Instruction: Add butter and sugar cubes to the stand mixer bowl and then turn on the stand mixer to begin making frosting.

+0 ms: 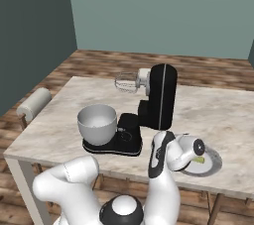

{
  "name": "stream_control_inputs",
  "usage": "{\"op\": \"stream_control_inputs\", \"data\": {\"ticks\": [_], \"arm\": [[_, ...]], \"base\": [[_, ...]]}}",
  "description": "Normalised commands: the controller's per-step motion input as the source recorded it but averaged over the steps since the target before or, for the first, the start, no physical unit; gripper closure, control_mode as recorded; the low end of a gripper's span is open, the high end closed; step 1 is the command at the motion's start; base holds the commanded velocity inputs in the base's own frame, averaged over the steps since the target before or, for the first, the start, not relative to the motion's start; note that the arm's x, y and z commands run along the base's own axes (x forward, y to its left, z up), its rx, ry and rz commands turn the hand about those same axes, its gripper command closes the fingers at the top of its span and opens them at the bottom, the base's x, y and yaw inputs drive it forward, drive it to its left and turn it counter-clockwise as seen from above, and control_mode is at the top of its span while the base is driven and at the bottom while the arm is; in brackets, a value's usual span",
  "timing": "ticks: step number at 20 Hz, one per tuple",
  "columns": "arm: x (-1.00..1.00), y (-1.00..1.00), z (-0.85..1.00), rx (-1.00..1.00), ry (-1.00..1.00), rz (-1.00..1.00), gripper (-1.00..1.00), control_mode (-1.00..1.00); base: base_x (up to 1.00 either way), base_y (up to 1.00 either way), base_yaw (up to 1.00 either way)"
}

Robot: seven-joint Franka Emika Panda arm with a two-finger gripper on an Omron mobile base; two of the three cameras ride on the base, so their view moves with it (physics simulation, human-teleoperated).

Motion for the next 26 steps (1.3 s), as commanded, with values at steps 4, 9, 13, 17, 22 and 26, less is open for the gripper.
{"op": "stream_control_inputs", "data": {"ticks": [4,9,13,17,22,26], "arm": [[-0.13,0.0,0.08,0.04,-0.02,0.0,1.0,-1.0],[-0.36,-0.04,0.51,0.12,-0.12,0.0,1.0,-1.0],[-0.66,-0.3,0.58,0.06,-0.24,0.0,1.0,-1.0],[-0.85,-0.45,0.55,0.0,-0.19,-0.01,1.0,-1.0],[-0.83,-0.29,0.64,0.0,-0.14,-0.06,1.0,-1.0],[-0.91,0.01,0.68,-0.04,-0.02,-0.05,1.0,-1.0]], "base": [[0.0,0.0,0.0],[0.0,0.0,0.0],[0.0,0.0,0.0],[0.0,0.0,0.0],[0.0,0.0,0.0],[0.0,0.0,0.0]]}}
